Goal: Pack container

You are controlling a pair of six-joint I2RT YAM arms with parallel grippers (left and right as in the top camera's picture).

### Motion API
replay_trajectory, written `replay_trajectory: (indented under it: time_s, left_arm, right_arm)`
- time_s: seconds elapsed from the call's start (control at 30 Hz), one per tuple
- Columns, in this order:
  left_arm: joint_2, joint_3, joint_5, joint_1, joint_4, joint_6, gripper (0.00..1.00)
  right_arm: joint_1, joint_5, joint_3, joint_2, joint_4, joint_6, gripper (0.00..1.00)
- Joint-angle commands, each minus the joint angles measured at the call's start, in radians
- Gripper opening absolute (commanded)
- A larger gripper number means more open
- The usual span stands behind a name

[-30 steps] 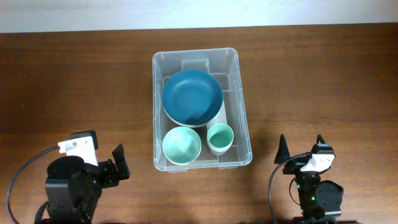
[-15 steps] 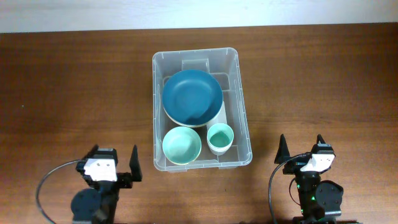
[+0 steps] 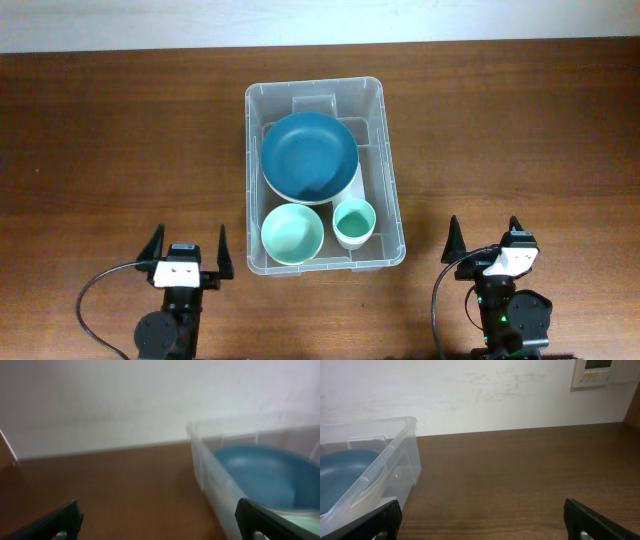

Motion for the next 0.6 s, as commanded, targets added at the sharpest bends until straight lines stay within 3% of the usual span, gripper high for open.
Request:
replay_trajectory:
  time_s: [0.0, 0.57]
  left_arm:
    - [-0.013, -0.009, 0.015, -0.003, -0.087, 0.038, 1.0]
    - [-0.013, -0.009, 0.04, -0.002, -0.087, 0.038, 1.0]
  right_arm:
    - [-0.006, -0.002, -0.005, -0.005, -0.01, -0.007, 0.99]
    - [-0.006, -0.002, -0.005, -0.005, -0.009, -0.007, 0.99]
